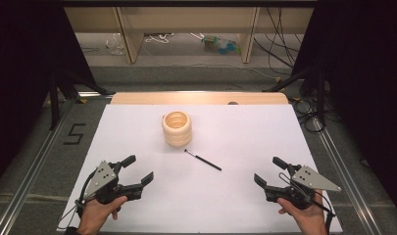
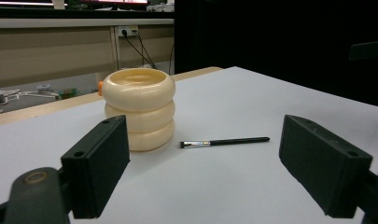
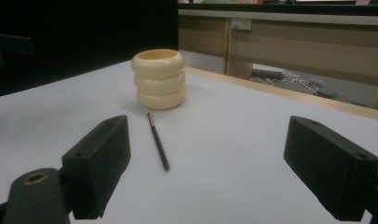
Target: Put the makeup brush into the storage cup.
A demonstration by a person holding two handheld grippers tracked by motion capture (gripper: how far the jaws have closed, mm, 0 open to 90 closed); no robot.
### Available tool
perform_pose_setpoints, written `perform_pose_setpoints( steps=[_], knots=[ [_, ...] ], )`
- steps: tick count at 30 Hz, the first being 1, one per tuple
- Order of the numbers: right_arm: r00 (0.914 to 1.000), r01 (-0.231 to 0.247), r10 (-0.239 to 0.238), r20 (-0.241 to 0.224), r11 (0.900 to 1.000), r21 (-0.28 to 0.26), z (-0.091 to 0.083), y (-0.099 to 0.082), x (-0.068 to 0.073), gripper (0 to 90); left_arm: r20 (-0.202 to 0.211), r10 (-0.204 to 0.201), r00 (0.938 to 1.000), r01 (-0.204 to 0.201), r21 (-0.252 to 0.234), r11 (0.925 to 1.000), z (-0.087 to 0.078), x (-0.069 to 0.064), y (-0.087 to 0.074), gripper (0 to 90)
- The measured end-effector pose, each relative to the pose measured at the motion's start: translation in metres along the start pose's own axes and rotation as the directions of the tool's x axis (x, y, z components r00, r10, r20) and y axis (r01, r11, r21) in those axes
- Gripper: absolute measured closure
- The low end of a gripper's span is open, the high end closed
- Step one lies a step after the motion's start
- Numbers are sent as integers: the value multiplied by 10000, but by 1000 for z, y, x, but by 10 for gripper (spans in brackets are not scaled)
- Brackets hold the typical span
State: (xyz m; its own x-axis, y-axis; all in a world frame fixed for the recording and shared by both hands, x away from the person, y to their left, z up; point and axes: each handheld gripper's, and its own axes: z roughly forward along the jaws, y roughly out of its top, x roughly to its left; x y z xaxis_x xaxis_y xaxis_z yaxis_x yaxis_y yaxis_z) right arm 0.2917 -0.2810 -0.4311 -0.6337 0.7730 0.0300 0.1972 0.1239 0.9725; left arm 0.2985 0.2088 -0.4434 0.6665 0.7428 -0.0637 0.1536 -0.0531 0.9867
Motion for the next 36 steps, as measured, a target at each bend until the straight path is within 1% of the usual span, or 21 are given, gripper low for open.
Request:
perform_pose_setpoints(
  steps=[1, 3, 6, 13, 14, 15, 16, 18, 19, 20, 21, 25, 26, 27, 28, 30, 31, 32, 33, 34, 36],
  knots=[
    [10000, 7, -7, -3, 10000, 1, 0, 0, 0, 157, -54, 3, 10000, -3, 86, 10000, -1, 0, 0, 160],
    [10000, 27, -27, -6, 10000, 28, 0, 0, 0, 157, 22, -17, 10000, 17, -42, 10000, 0, 0, 0, 160],
    [10000, -20, 21, -48, 10000, 54, 1, 0, 0, 158, -14, 6, 10000, -6, 57, 10000, 0, -1, 1, 161],
    [10000, -39, 39, -45, 10000, -19, 2, -1, 0, 158, 52, 28, 10000, -28, 39, 10000, 1, -2, 1, 161],
    [9999, -106, 106, -124, 9999, -13, 3, 0, 0, 158, 64, 21, 10000, -21, 50, 10000, 1, -2, 1, 161],
    [10000, -23, 23, 29, 10000, 37, 3, 0, 0, 158, 75, 16, 10000, -16, 48, 10000, 1, -2, 1, 161],
    [9998, -70, 72, -160, 9999, 157, 4, 1, 0, 159, 87, 0, 10000, 0, 52, 10000, 2, -1, 1, 161],
    [9998, 9, -3, -205, 9995, 309, 10, 5, 1, 159, 94, -94, 9999, 94, 77, 9999, 3, -2, 0, 161],
    [9997, 195, -189, -133, 9987, 463, 12, 8, 2, 160, 94, -94, 9999, 94, 77, 9999, 3, -2, 0, 161],
    [9992, 255, -244, -327, 9990, 355, 16, 9, 3, 162, 128, 19, 9999, -20, 104, 9999, 4, -2, 0, 161],
    [9991, 256, -233, -368, 9977, 634, 16, 10, 4, 164, 120, 15, 9999, -17, 129, 9999, 4, -2, 0, 161],
    [9982, 268, -233, -555, 9977, 625, 22, 13, 6, 164, 113, -24, 9999, 22, 121, 9999, 5, -2, 0, 161],
    [9977, 477, -451, -504, 9975, 519, 26, 17, 5, 164, 99, -73, 9999, 72, 122, 9999, 5, -2, -1, 161],
    [9977, 443, -407, -534, 9967, 682, 26, 18, 5, 164, 45, -158, 9999, 157, 112, 9998, 4, -3, -1, 161],
    [9973, 572, -541, -489, 9963, 637, 28, 20, 4, 164, 97, 14, 10000, -15, 127, 9999, 4, -2, -1, 161],
    [9970, 596, -568, -531, 9969, 523, 33, 22, 3, 164, 94, 24, 10000, -25, 93, 10000, 4, -2, 0, 161],
    [9967, 645, -611, -541, 9959, 633, 34, 23, 3, 164, 98, 30, 9999, -30, 90, 10000, 4, -2, 0, 161],
    [9968, 545, -509, -617, 9968, 580, 36, 23, 3, 165, 89, 21, 10000, -22, 122, 9999, 4, -2, 0, 161],
    [9961, 582, -539, -694, 9964, 621, 38, 22, 2, 166, 86, 17, 10000, -18, 130, 9999, 3, -2, 0, 161],
    [9959, 664, -615, -657, 9949, 756, 38, 22, 2, 166, 84, 21, 10000, -22, 122, 9999, 3, -2, 0, 161],
    [9958, 657, -605, -690, 9950, 757, 40, 21, 2, 166, 85, 21, 10000, -22, 115, 9999, 3, -2, 0, 161]
  ],
)
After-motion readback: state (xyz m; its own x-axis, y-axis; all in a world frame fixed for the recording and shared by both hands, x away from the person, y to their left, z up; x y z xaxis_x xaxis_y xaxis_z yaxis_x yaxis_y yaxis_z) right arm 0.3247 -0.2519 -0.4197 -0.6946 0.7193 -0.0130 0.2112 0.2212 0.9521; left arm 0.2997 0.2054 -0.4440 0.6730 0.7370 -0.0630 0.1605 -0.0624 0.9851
